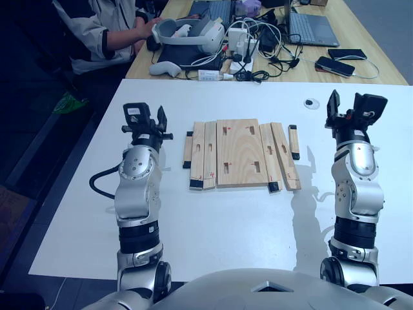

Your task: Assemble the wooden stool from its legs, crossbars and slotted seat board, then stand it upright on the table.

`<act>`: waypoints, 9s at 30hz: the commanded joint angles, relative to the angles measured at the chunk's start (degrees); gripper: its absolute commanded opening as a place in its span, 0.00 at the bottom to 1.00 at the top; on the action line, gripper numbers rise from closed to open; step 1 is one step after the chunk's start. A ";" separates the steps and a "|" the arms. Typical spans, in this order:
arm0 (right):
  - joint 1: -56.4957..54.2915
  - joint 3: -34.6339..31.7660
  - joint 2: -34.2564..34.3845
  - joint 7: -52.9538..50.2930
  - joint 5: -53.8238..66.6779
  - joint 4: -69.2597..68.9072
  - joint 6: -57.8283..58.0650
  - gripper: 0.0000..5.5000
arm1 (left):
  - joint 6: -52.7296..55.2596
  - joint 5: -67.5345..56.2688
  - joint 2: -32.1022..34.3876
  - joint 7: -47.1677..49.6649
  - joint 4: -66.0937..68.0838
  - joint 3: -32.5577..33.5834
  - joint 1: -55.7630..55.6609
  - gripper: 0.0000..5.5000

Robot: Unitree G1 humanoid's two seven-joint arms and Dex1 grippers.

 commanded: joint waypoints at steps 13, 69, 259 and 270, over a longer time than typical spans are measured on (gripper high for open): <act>5.00 1.31 1.91 2.35 3.22 -1.09 -0.30 0.52 | -5.48 0.50 -0.85 2.00 1.34 -0.53 -2.44 0.38; 1.99 1.98 -2.29 7.56 5.98 1.41 2.33 0.52 | 23.06 7.24 21.57 -19.73 11.13 -19.91 -3.31 0.38; -16.23 16.06 -5.84 2.07 2.38 -2.13 45.44 0.07 | 6.53 -0.37 10.89 -23.22 2.28 -13.16 -13.66 0.46; -14.44 9.13 3.86 1.00 6.64 -9.00 61.95 0.07 | 7.47 -1.32 13.73 -25.34 1.73 -13.28 -13.92 0.46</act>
